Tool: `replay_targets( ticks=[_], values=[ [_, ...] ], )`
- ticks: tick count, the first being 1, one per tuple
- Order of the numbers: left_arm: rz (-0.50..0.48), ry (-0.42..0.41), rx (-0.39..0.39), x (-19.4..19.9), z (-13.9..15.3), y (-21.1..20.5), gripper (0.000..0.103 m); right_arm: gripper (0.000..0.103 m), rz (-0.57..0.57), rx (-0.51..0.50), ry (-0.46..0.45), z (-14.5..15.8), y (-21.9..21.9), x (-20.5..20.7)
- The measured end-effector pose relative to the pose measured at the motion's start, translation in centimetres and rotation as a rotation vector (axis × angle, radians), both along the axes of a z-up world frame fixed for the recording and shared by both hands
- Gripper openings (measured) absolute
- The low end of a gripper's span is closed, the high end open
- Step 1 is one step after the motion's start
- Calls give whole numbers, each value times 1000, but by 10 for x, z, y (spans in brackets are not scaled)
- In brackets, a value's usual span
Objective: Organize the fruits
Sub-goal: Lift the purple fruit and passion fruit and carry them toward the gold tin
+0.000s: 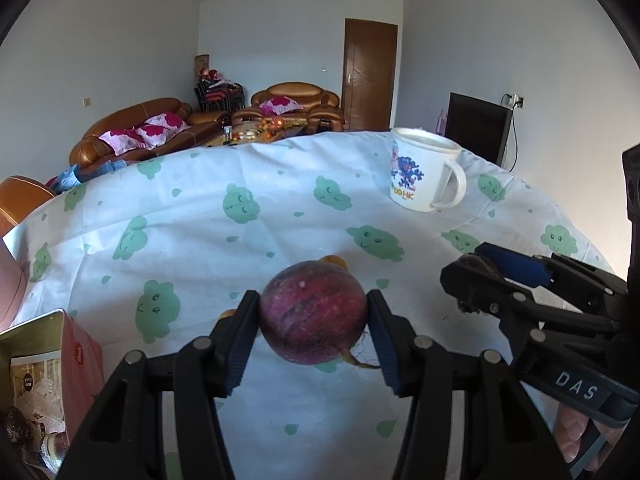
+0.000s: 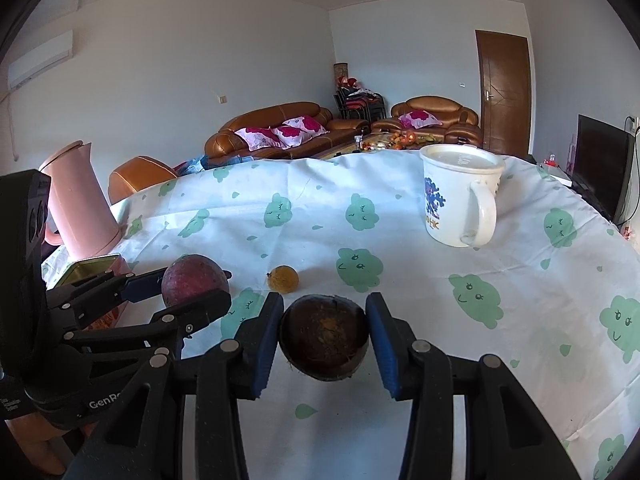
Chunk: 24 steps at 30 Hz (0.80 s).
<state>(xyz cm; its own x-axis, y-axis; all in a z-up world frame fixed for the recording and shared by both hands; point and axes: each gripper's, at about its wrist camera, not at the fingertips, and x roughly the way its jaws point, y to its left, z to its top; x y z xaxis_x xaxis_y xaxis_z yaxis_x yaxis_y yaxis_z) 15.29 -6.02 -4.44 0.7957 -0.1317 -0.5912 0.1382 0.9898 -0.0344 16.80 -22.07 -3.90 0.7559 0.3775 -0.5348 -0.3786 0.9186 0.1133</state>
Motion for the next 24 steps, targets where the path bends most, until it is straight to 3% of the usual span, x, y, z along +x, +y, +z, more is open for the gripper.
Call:
replay_targets(
  ticks=[24],
  values=[
    [20,-80,4,-14,8,2,55,45,2,6,-73,7,0,-13]
  ],
)
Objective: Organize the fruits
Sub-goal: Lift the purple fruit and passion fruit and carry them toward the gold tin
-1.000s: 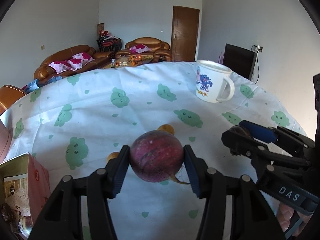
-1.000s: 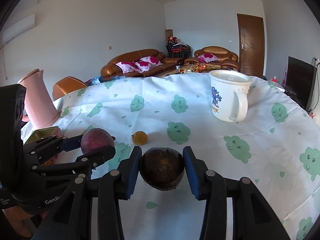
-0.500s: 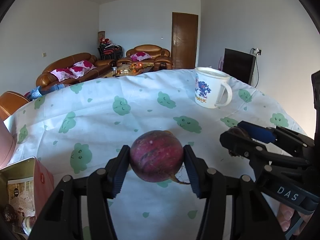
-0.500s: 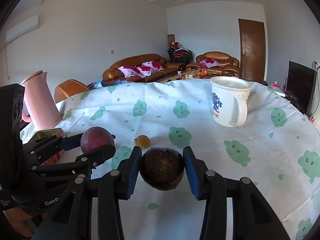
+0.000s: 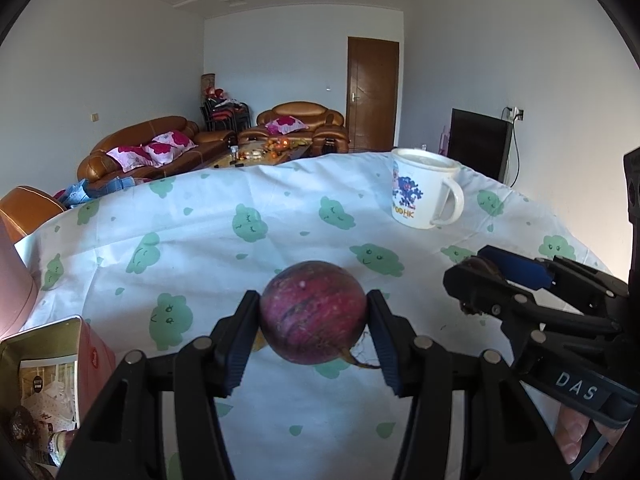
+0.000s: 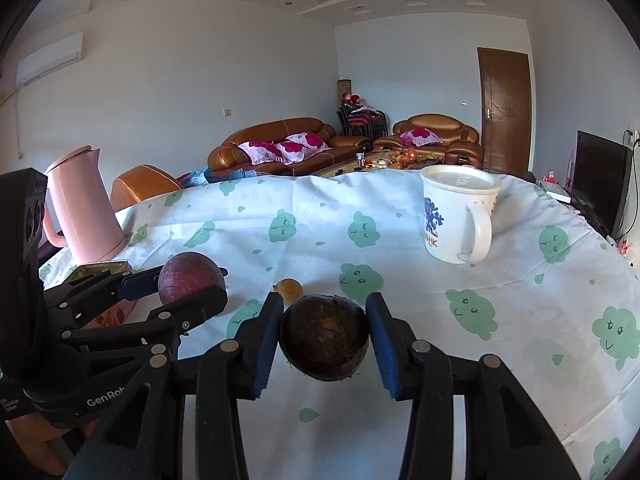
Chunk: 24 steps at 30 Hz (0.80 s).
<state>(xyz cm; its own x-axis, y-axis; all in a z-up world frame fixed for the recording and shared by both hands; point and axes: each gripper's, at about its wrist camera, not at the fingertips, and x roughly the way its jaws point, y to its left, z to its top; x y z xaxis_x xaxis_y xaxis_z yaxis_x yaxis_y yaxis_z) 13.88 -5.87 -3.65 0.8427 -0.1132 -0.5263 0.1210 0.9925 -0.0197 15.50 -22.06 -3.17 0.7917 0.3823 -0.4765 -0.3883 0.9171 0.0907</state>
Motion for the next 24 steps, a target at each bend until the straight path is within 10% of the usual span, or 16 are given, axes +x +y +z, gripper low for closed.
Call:
replay_targets(
  ticks=[24],
  values=[
    [26,-93,21,-19,8,-1,55,45,23,3,-90,6,1,-15]
  ],
)
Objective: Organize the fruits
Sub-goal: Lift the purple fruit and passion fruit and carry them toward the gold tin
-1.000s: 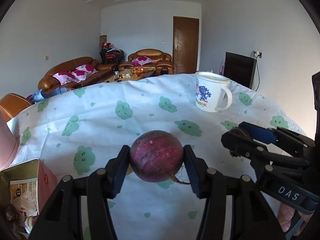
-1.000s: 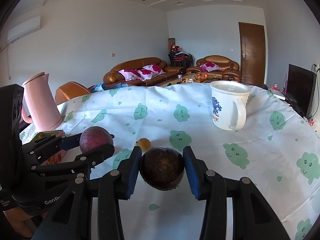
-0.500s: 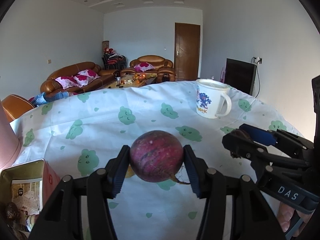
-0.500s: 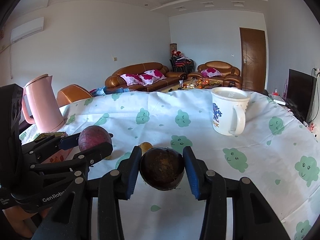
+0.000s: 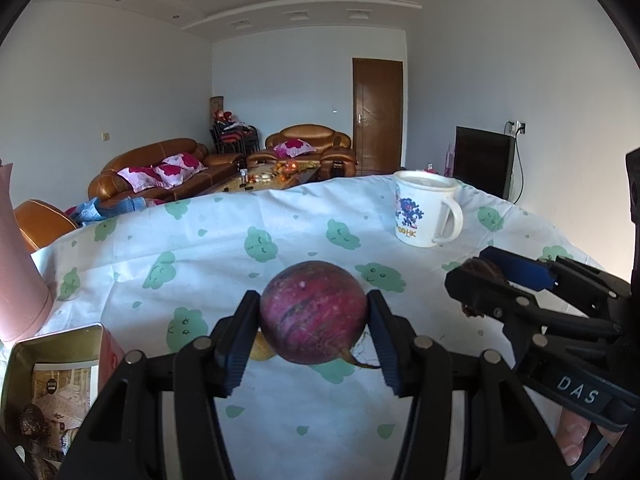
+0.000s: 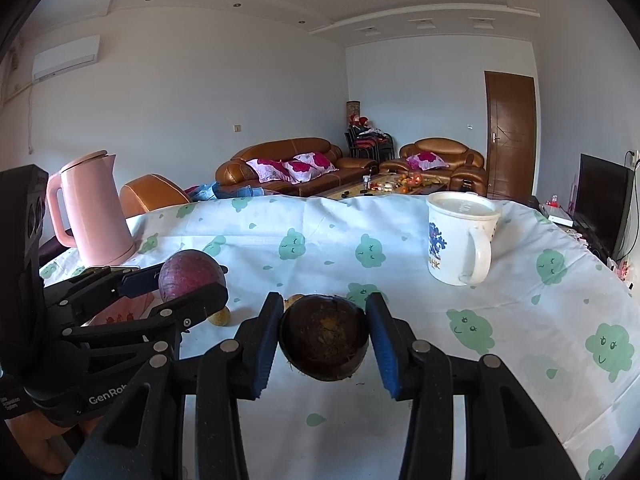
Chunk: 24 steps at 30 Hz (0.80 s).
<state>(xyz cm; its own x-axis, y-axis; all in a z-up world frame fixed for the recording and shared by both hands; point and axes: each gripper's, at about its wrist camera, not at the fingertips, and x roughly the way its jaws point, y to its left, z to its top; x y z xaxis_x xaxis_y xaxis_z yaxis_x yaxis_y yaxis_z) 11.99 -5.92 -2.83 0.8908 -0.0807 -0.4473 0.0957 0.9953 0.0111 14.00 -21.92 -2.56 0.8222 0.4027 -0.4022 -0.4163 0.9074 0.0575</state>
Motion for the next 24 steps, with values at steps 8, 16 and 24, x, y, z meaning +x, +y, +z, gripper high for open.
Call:
replay_targets(
  ticks=[8,16,24],
  values=[
    [14,-29,7,-7,3,-1,55,45,4,4,-40,3,0,-7],
    [40,-71,7,-16,6,1,55,45,12,7,-84,6,-1,-15],
    [58,-96,2,-23,8,3,55,45,20,2,-122,8,1,-22]
  ],
)
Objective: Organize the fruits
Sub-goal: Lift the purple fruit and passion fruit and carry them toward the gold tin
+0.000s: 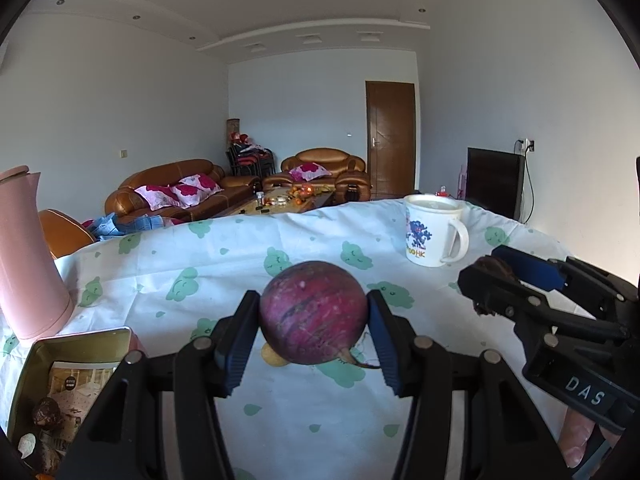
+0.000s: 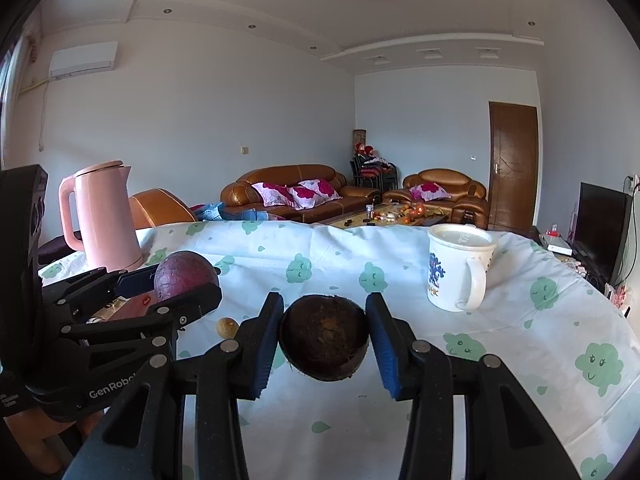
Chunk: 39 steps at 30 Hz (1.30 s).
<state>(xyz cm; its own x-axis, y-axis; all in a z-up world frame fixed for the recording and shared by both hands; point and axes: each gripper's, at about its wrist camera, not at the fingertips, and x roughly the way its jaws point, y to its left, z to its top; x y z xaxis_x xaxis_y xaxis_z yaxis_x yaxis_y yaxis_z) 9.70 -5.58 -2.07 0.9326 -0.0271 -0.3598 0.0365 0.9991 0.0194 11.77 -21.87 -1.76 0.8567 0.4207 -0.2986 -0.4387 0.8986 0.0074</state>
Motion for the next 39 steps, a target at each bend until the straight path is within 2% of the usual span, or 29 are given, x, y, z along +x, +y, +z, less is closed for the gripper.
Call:
replay_targets(
  ticks=[23,39],
  values=[
    [27,20,-13,-11,0,12,55,45,41,-29,-4,-1,21,-5],
    [72,25,-21,-26,0,42,55,45,107,-52,0,-2,52,-12]
  ],
)
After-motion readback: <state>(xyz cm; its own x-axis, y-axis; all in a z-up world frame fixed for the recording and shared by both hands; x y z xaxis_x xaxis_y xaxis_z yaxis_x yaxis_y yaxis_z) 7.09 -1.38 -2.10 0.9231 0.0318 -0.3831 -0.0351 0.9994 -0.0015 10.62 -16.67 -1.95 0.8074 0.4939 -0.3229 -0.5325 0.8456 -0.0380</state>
